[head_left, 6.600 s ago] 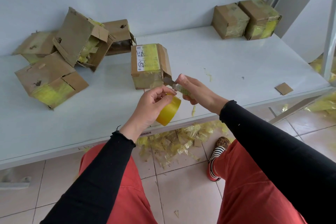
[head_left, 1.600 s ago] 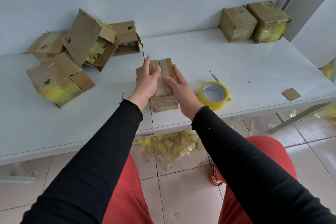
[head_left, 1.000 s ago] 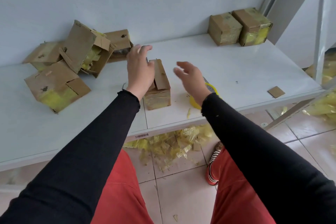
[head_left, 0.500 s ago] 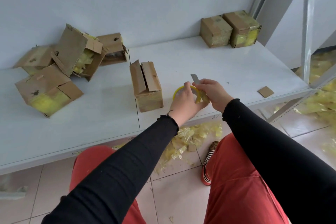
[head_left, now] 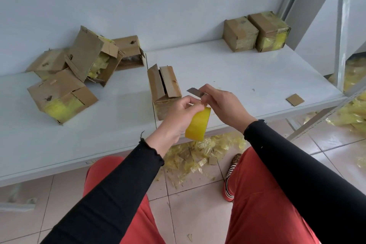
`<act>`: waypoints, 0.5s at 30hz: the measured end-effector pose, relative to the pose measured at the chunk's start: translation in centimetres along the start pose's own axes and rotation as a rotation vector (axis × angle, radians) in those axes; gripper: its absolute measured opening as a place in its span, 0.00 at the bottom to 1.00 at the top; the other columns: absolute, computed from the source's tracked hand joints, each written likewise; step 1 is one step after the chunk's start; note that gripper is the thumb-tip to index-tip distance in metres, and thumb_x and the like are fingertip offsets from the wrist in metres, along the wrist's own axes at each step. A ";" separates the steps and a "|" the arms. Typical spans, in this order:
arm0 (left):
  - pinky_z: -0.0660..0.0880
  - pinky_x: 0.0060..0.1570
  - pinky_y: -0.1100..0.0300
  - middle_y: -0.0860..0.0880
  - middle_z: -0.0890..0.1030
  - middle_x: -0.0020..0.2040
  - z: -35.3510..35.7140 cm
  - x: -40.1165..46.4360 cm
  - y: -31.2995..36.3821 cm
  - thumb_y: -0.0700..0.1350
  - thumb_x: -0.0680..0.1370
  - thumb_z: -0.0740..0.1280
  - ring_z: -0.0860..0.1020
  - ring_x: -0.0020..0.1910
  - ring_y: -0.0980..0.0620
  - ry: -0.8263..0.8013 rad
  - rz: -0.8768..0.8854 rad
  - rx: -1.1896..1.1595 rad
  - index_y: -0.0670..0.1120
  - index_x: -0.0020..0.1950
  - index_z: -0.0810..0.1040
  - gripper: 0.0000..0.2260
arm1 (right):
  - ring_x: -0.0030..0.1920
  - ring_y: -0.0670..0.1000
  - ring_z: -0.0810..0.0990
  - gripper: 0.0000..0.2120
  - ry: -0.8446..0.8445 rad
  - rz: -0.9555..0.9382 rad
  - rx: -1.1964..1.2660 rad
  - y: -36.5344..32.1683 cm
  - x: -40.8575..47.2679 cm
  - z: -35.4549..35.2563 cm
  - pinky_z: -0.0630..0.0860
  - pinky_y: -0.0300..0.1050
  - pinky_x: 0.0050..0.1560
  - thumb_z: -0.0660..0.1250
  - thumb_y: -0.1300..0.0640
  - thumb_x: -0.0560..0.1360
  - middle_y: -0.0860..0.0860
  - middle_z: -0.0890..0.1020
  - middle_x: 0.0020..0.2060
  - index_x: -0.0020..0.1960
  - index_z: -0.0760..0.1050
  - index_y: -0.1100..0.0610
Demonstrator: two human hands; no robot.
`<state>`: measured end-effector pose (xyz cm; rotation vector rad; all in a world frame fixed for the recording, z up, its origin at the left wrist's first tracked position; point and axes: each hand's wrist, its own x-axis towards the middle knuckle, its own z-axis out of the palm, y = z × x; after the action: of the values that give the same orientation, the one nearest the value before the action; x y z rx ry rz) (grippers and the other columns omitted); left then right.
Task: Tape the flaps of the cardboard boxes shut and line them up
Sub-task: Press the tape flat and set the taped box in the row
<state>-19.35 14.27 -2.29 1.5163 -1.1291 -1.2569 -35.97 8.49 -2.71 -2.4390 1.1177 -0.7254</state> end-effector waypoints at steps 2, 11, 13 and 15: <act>0.70 0.43 0.55 0.48 0.81 0.44 -0.4 -0.6 0.5 0.48 0.77 0.72 0.77 0.41 0.52 0.021 -0.008 -0.016 0.49 0.47 0.83 0.04 | 0.35 0.50 0.74 0.06 0.053 -0.046 -0.050 -0.8 -0.2 0.1 0.77 0.53 0.36 0.59 0.57 0.85 0.38 0.75 0.38 0.56 0.74 0.56; 0.73 0.42 0.56 0.46 0.83 0.44 -2.7 -2.2 2.6 0.46 0.78 0.71 0.78 0.41 0.50 0.016 -0.029 -0.017 0.40 0.52 0.83 0.09 | 0.33 0.48 0.69 0.13 0.039 0.043 0.180 -3.0 0.3 0.6 0.66 0.49 0.36 0.53 0.48 0.87 0.46 0.71 0.31 0.54 0.73 0.53; 0.74 0.43 0.55 0.43 0.83 0.45 -3.1 -2.6 2.8 0.46 0.78 0.71 0.79 0.41 0.48 -0.005 -0.045 -0.023 0.39 0.53 0.83 0.10 | 0.35 0.46 0.73 0.16 0.049 0.083 0.156 -3.1 0.2 0.5 0.68 0.50 0.37 0.51 0.44 0.86 0.45 0.73 0.33 0.54 0.72 0.51; 0.75 0.43 0.56 0.42 0.85 0.47 -4.3 -2.9 3.1 0.49 0.78 0.71 0.80 0.41 0.49 0.013 -0.044 -0.035 0.40 0.52 0.82 0.12 | 0.40 0.51 0.78 0.17 0.121 0.216 0.204 -1.7 -0.2 -0.5 0.72 0.54 0.43 0.50 0.42 0.85 0.48 0.78 0.37 0.53 0.73 0.50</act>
<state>-15.69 16.64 1.93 1.5290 -1.0652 -1.2878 -35.39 9.68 -1.47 -2.0915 1.2615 -0.8798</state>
